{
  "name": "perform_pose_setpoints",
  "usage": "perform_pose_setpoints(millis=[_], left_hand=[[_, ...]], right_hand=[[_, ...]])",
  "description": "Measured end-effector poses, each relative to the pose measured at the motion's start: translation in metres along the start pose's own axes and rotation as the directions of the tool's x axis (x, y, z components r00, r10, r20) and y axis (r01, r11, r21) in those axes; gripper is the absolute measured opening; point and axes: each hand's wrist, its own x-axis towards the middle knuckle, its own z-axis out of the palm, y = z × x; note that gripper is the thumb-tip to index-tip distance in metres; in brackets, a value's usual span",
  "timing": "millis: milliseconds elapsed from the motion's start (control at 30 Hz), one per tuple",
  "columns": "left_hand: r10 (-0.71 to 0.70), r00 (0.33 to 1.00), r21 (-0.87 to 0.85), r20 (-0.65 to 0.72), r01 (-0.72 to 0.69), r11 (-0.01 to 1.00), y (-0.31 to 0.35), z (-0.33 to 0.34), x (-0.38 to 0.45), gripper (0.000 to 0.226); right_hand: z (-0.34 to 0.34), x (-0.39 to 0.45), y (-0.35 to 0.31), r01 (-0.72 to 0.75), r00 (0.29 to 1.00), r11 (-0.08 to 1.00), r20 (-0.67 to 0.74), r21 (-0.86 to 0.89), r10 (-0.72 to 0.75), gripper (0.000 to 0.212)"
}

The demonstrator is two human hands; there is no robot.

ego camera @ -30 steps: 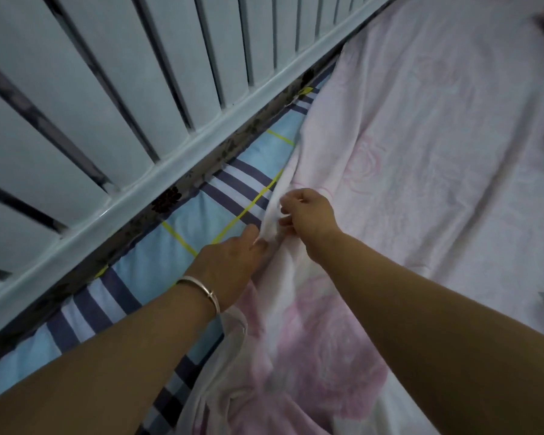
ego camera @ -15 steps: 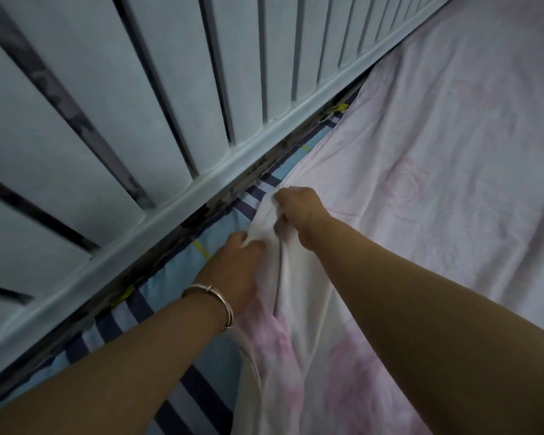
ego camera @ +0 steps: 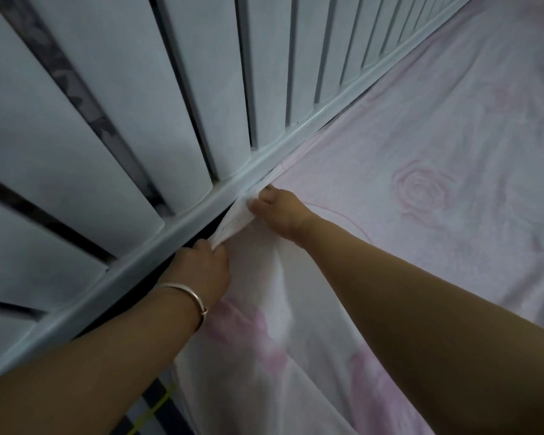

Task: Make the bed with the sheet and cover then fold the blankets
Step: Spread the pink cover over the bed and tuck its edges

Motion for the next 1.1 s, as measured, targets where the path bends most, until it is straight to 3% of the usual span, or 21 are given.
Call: perform_pose_setpoints(millis=[100, 267, 400, 500, 567, 667, 733, 800, 867, 900, 967, 1100], left_hand=[[-0.181, 0.946, -0.164, 0.269, 0.231, 0.959, 0.011, 0.012, 0.013, 0.041], [-0.285, 0.892, -0.034, 0.350, 0.316, 0.948, 0.013, 0.023, 0.025, 0.040], [-0.285, 0.842, -0.038, 0.458, 0.339, 0.940, 0.009, 0.022, 0.029, 0.044], [-0.365, 0.717, -0.175, 0.594, 0.558, 0.812, 0.006, 0.016, 0.031, 0.045], [-0.363, 0.650, -0.175, 0.668, 0.611, 0.772, 0.002, 0.011, 0.032, 0.043], [-0.315, 0.654, -0.114, 0.688, 0.525, 0.843, -0.004, 0.009, 0.040, 0.039], [-0.263, 0.728, -0.086, 0.633, 0.404, 0.911, -0.001, -0.001, 0.051, 0.040], [-0.151, 0.877, -0.111, 0.456, 0.224, 0.968, 0.011, -0.012, 0.062, 0.043], [-0.083, 0.959, -0.227, 0.271, 0.147, 0.963, 0.028, -0.020, 0.070, 0.049], [-0.067, 0.964, -0.303, 0.256, 0.146, 0.942, 0.033, -0.018, 0.076, 0.056], [-0.050, 0.926, -0.428, 0.373, 0.220, 0.877, 0.035, -0.004, 0.091, 0.073], [-0.077, 0.852, -0.476, 0.517, 0.361, 0.802, 0.024, 0.019, 0.097, 0.076]], right_hand=[[0.011, 0.006, 0.003, 0.046, 0.998, 0.990, -0.034, -0.130, -0.051, 0.042], [0.020, 0.014, 0.004, 0.091, 0.995, 0.957, -0.011, -0.275, -0.098, 0.030], [0.031, 0.023, 0.009, 0.134, 0.990, 0.879, 0.107, -0.458, -0.095, 0.040], [0.043, 0.023, 0.016, 0.215, 0.957, 0.726, 0.289, -0.653, -0.024, 0.045], [0.045, 0.024, 0.016, 0.240, 0.950, 0.739, 0.310, -0.629, -0.044, 0.044], [0.041, 0.021, 0.022, 0.289, 0.956, 0.809, 0.192, -0.512, -0.220, 0.043], [0.028, 0.016, 0.038, 0.184, 0.959, 0.836, -0.093, -0.517, -0.268, 0.045], [0.009, 0.012, 0.058, -0.089, 0.938, 0.846, -0.330, -0.525, -0.106, 0.049], [-0.013, 0.008, 0.075, -0.348, 0.890, 0.833, -0.430, -0.429, 0.151, 0.057], [-0.023, 0.007, 0.081, -0.438, 0.860, 0.820, -0.437, -0.369, 0.263, 0.061], [-0.032, 0.008, 0.090, -0.488, 0.851, 0.807, -0.390, -0.334, 0.353, 0.064], [-0.013, 0.014, 0.085, -0.143, 0.988, 0.818, -0.132, -0.557, 0.082, 0.055]])
